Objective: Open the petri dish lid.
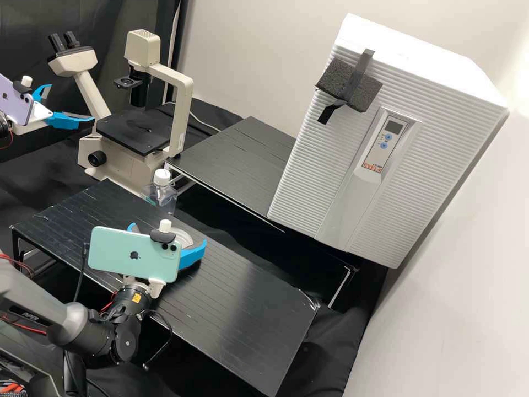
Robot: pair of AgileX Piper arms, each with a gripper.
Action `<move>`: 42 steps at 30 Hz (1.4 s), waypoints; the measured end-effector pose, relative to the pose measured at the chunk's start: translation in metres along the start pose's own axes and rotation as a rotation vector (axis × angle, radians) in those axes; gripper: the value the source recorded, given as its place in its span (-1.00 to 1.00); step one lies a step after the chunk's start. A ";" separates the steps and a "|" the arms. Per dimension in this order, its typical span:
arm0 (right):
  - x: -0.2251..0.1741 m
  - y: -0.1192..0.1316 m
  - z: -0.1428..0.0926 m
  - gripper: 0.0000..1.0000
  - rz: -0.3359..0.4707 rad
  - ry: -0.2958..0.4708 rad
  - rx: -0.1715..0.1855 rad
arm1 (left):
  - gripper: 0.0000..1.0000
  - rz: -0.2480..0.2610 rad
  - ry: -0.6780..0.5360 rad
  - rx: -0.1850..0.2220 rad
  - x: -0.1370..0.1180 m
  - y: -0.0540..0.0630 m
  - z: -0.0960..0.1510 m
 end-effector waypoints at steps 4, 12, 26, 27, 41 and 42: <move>0.000 0.000 0.000 1.00 -0.001 -0.001 0.003 | 1.00 0.000 0.000 0.000 0.000 0.000 0.000; 0.000 0.000 0.004 -1.00 0.001 -0.018 0.021 | 1.00 0.000 0.000 0.000 0.000 0.000 0.000; 0.000 0.001 0.005 -1.00 0.007 -0.024 0.021 | 1.00 0.000 0.000 0.000 0.000 0.000 0.000; 0.000 0.001 0.005 -1.00 0.007 -0.024 0.021 | 1.00 0.000 0.000 0.000 0.000 0.000 0.000; 0.000 0.001 0.005 -1.00 0.007 -0.024 0.021 | 1.00 0.000 0.000 0.000 0.000 0.000 0.000; 0.000 0.001 0.005 -1.00 0.007 -0.024 0.021 | 1.00 0.000 0.000 0.000 0.000 0.000 0.000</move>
